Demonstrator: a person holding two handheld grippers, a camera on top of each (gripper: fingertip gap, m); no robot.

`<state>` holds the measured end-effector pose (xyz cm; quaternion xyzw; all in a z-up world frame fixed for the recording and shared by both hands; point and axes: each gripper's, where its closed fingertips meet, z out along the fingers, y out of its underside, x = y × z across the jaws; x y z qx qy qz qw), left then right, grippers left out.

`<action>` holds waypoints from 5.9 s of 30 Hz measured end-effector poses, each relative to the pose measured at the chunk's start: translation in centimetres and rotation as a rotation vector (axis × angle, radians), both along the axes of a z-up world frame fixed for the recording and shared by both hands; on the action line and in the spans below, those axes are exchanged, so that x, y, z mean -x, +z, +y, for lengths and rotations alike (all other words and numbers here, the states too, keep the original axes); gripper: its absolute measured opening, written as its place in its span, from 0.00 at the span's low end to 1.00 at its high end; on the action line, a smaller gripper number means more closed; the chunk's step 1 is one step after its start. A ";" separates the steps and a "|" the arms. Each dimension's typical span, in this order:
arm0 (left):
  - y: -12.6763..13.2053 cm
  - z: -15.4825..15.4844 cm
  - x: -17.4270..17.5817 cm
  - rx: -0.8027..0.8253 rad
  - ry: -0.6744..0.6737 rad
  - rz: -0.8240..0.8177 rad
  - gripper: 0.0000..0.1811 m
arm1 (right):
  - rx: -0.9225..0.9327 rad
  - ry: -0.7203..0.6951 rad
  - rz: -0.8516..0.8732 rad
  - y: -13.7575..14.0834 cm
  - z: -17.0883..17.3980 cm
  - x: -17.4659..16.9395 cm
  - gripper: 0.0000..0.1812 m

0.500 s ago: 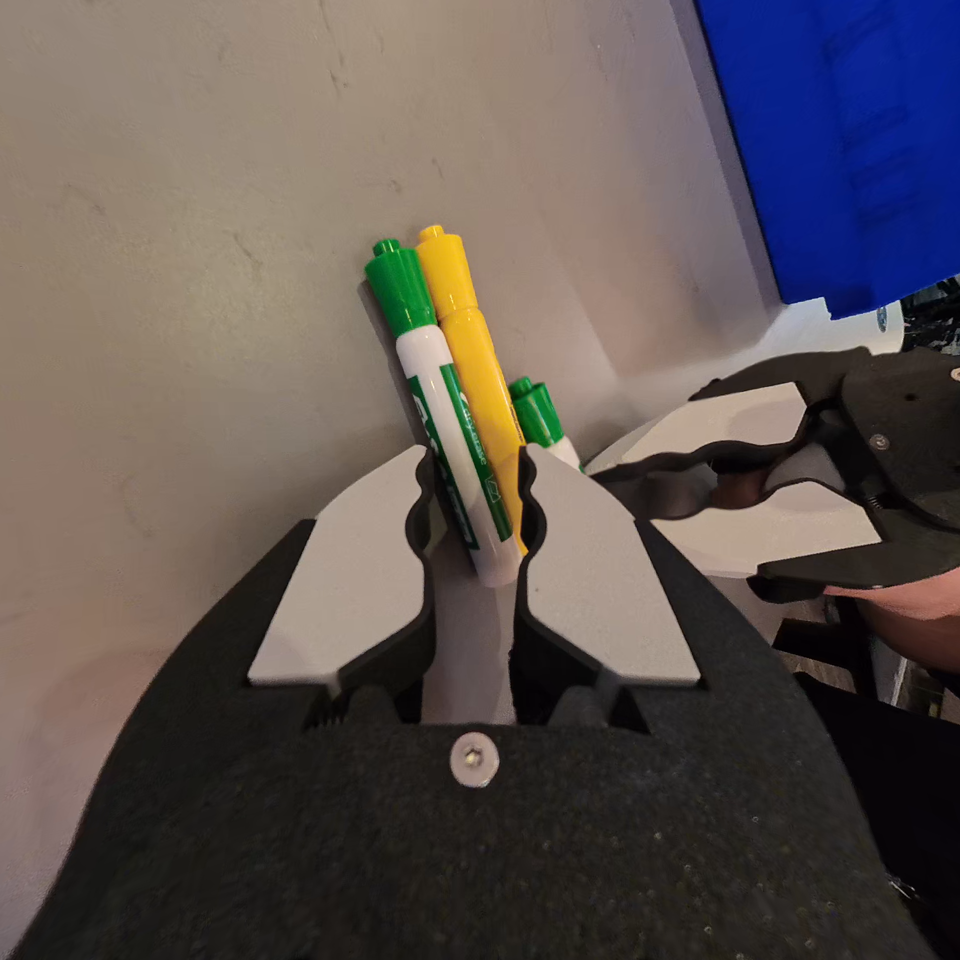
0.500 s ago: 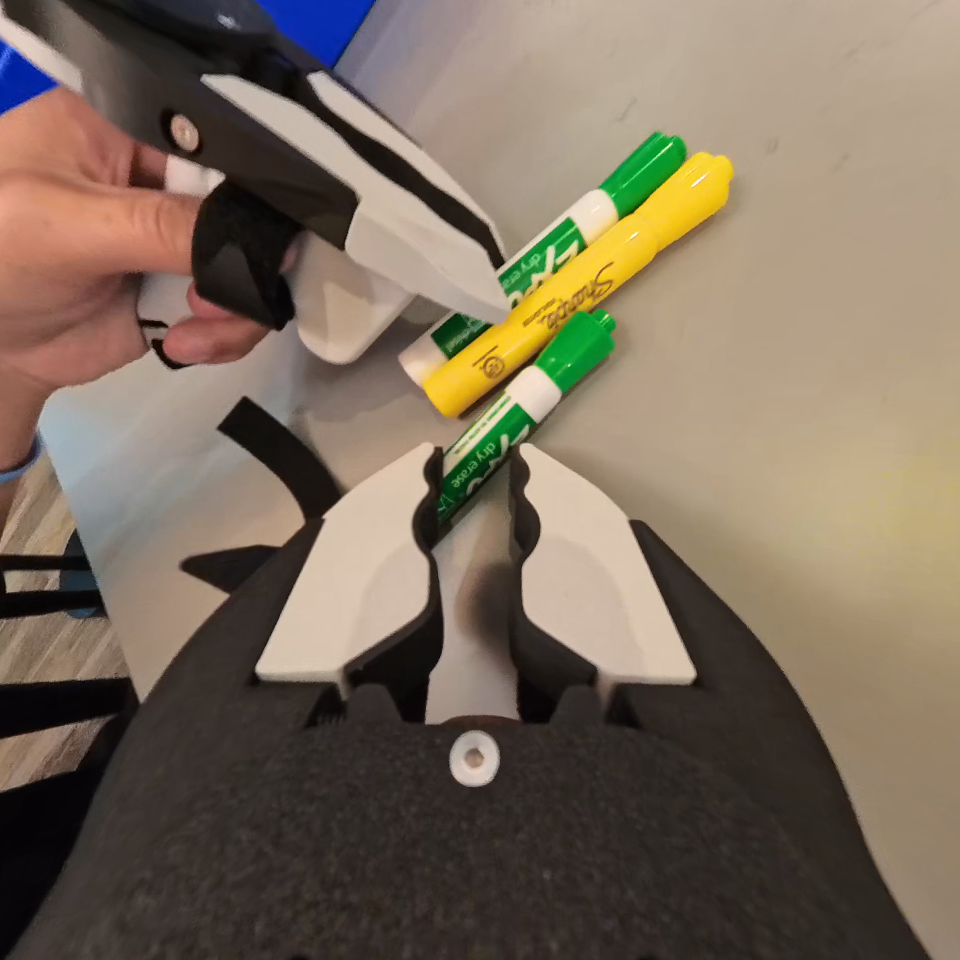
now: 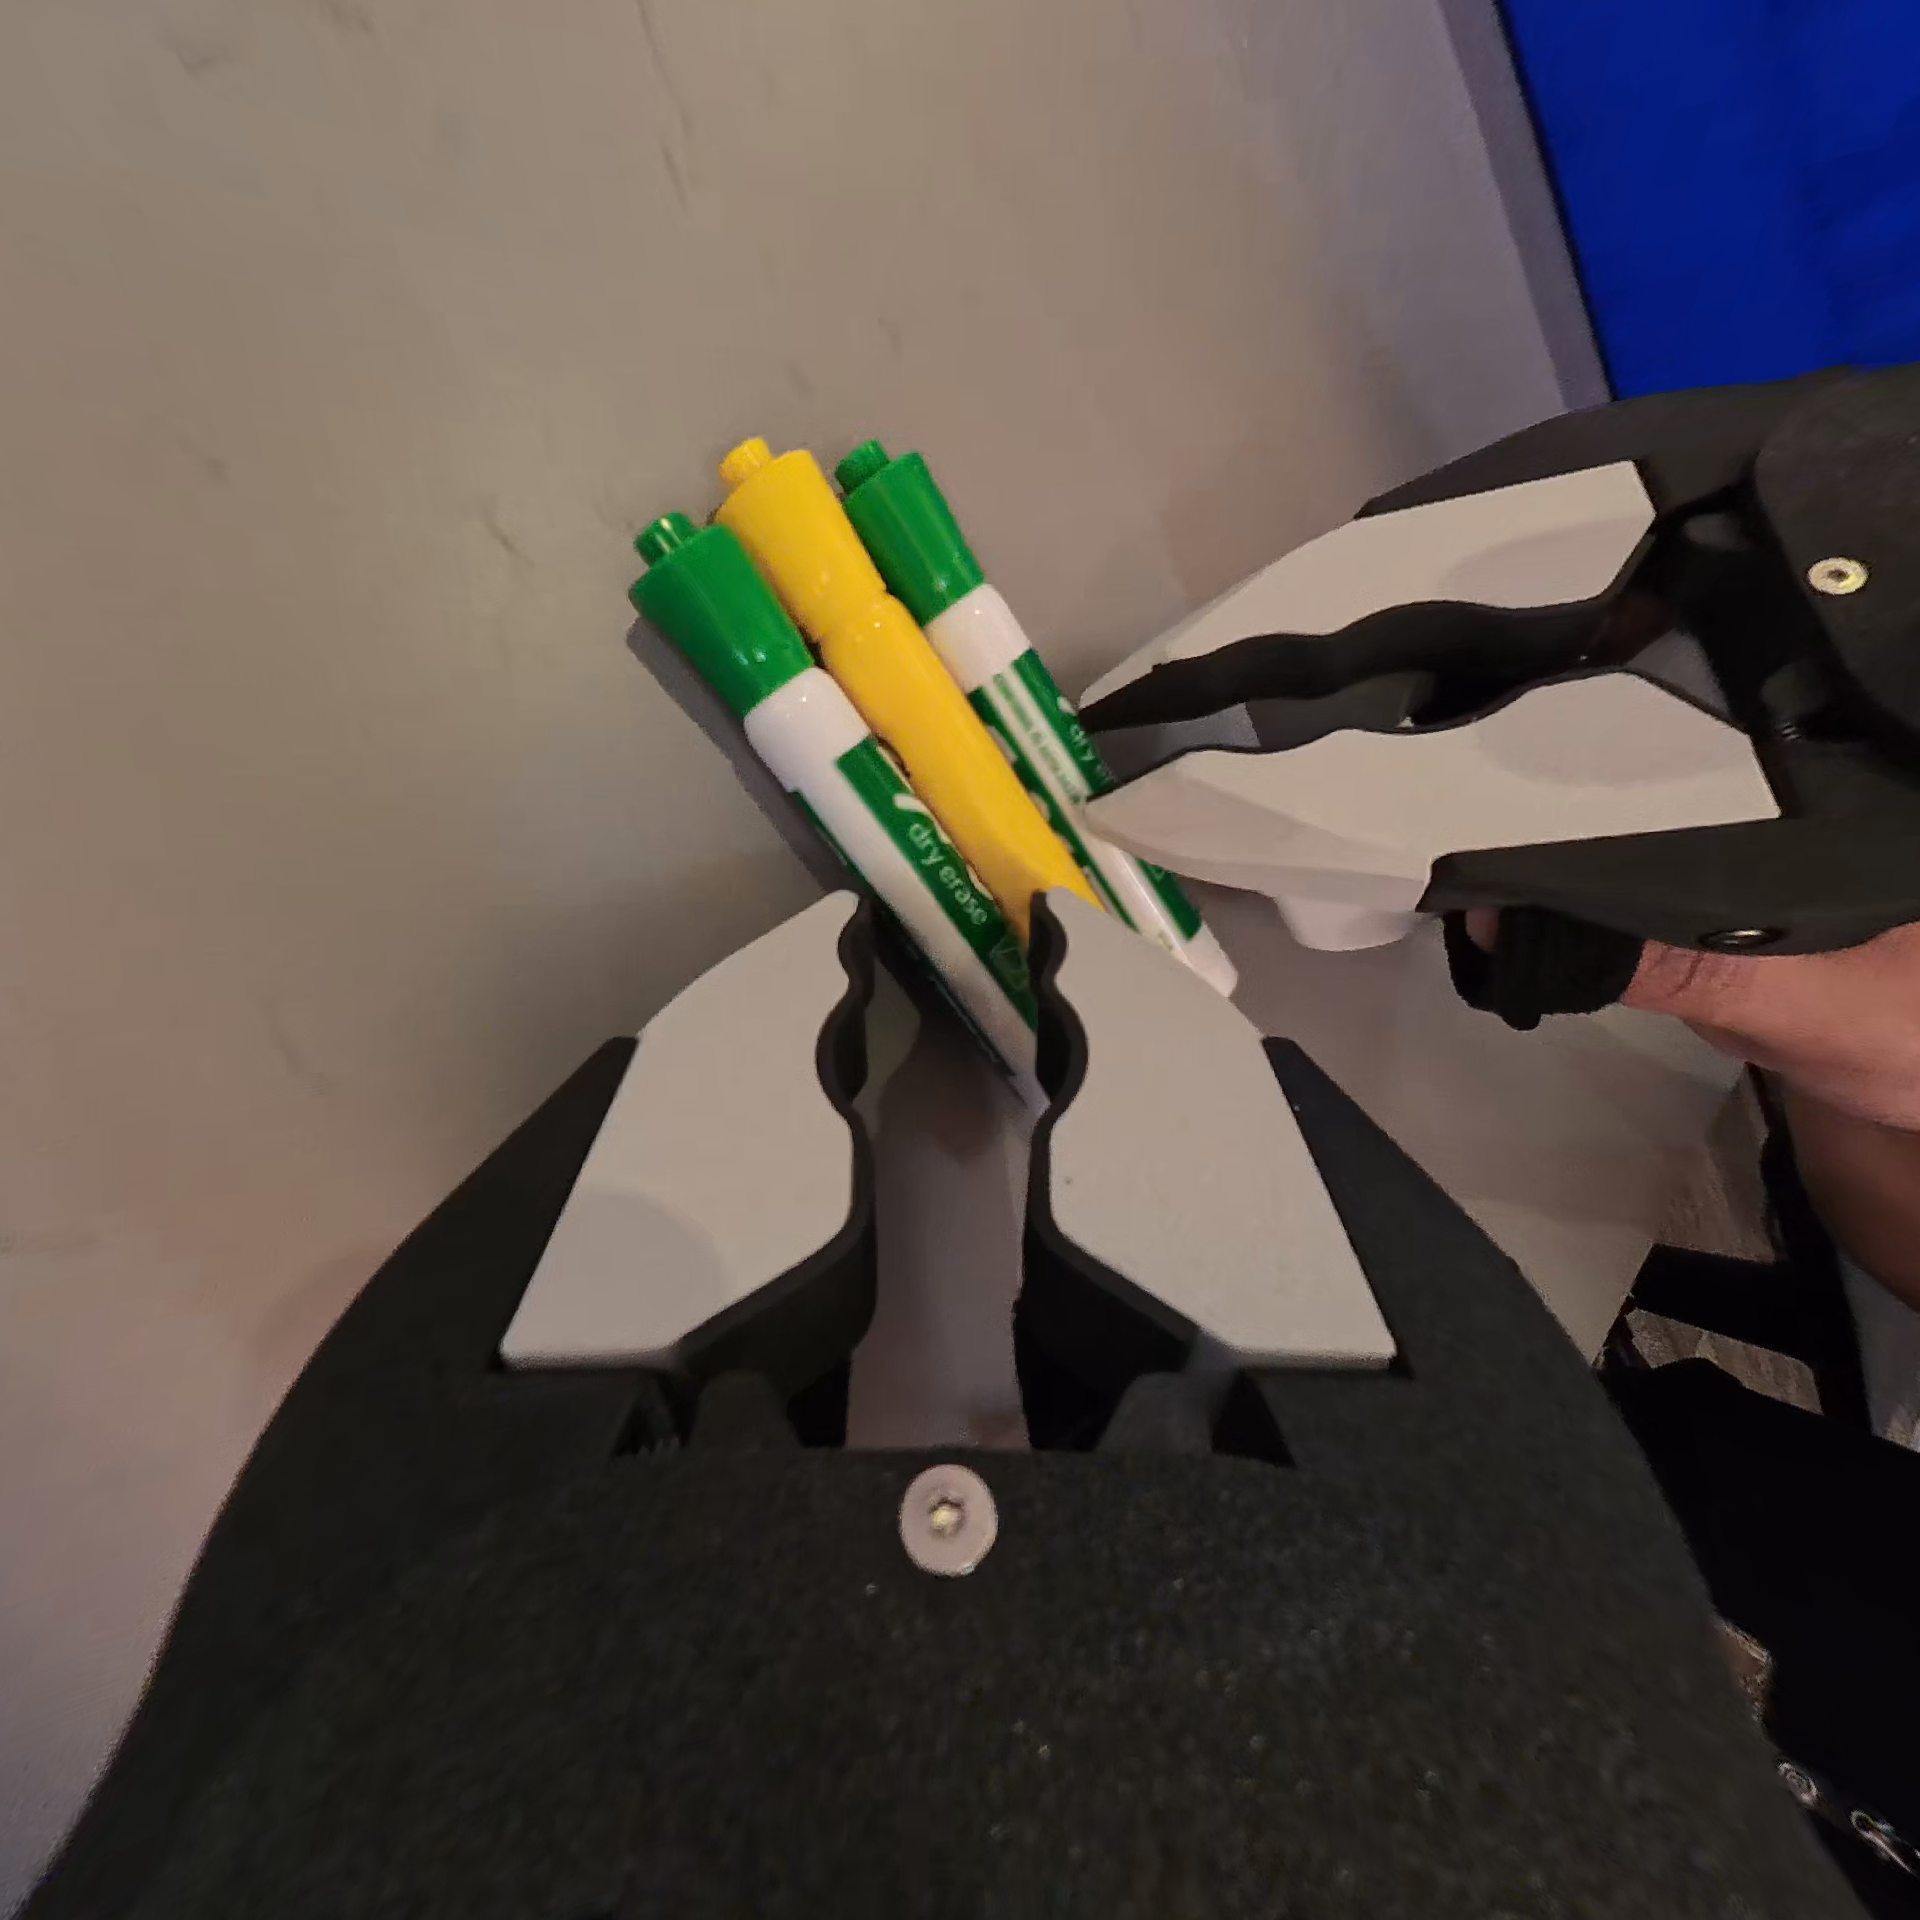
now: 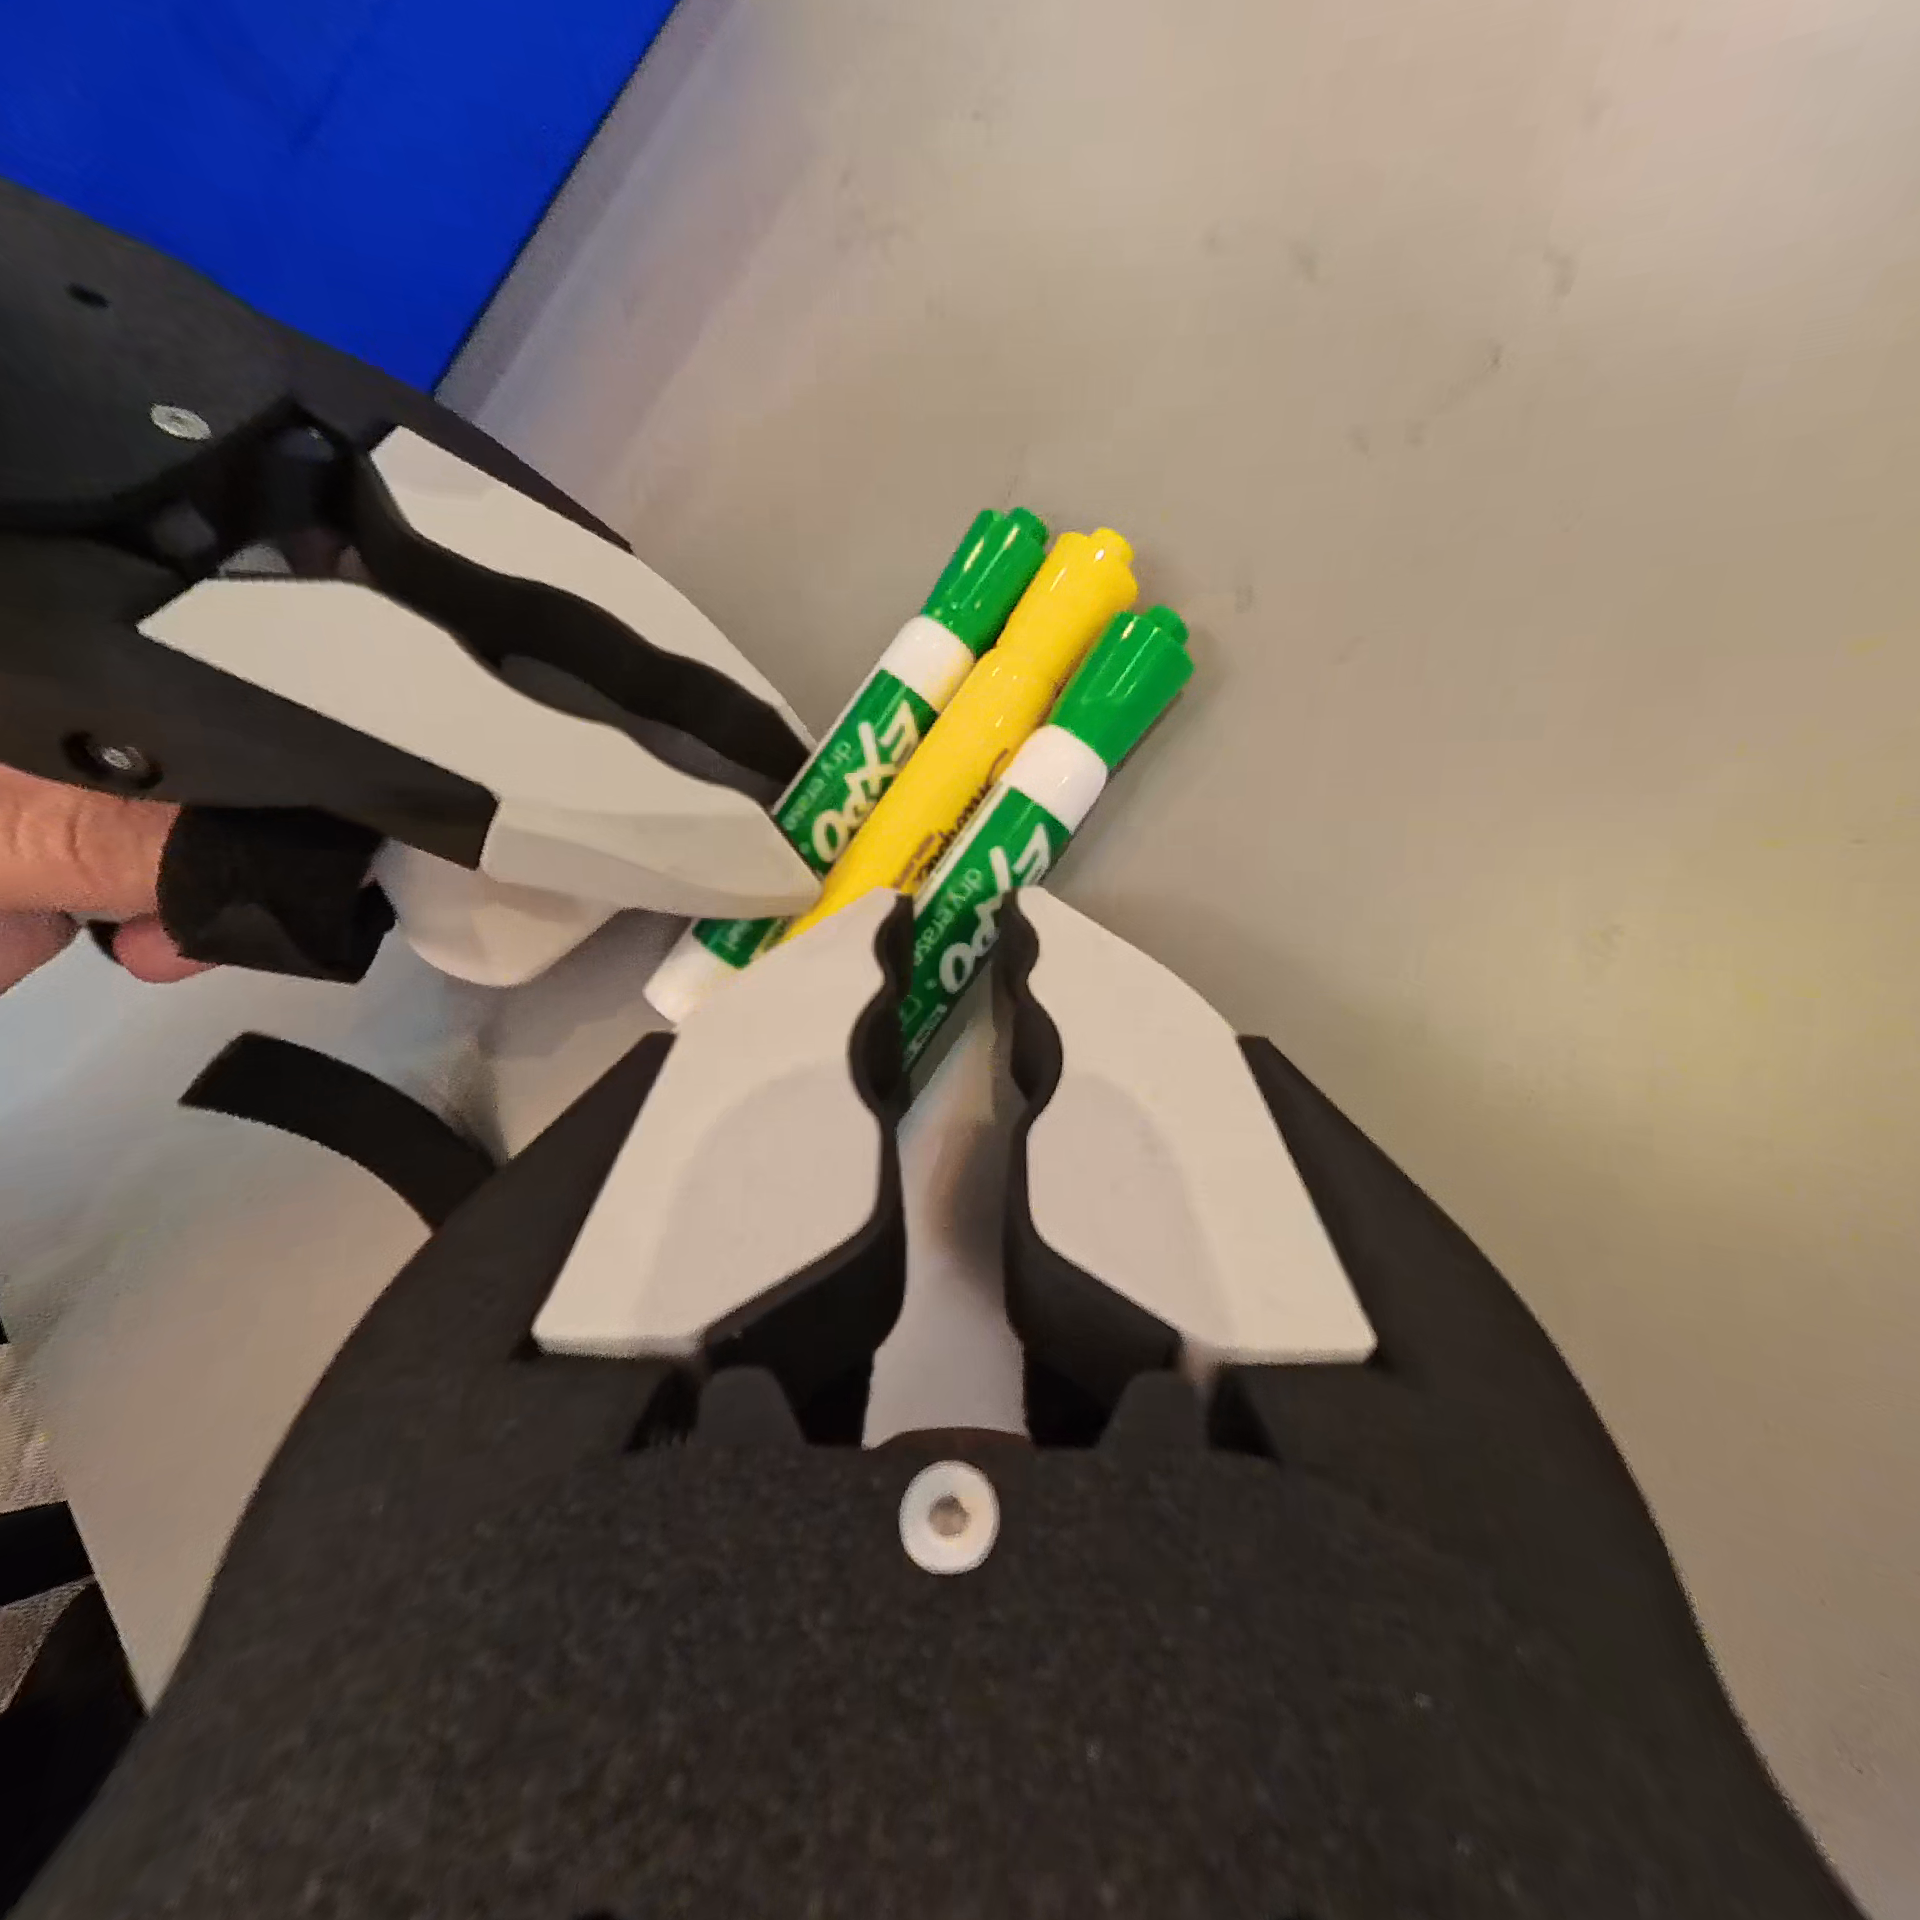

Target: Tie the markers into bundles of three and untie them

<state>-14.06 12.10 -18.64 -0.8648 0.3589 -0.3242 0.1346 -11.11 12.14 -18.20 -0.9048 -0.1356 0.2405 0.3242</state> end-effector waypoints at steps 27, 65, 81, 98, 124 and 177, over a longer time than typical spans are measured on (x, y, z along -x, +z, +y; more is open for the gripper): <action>4.0 0.2 2.2 -0.365 0.290 0.042 0.49 | -0.195 -0.057 0.045 3.0 -5.0 -4.6 0.16; -0.9 2.1 1.9 -0.170 0.152 0.441 0.12 | -0.397 -0.119 -0.057 4.7 -7.6 -7.7 0.18; 4.2 4.4 4.7 -0.347 0.148 -0.078 0.10 | -0.333 -0.117 -0.062 3.3 -6.3 -8.3 0.19; 9.2 3.4 3.5 -0.319 0.092 -0.638 0.10 | -0.104 -0.077 -0.036 1.2 -1.3 -6.7 0.18; 11.0 -3.3 -1.8 -0.254 -0.272 -0.772 0.10 | -0.353 0.296 0.730 14.0 -0.8 0.8 0.09; 10.0 -1.8 1.0 -0.332 -0.208 -0.577 0.06 | -0.401 0.328 0.400 14.8 1.1 1.5 0.20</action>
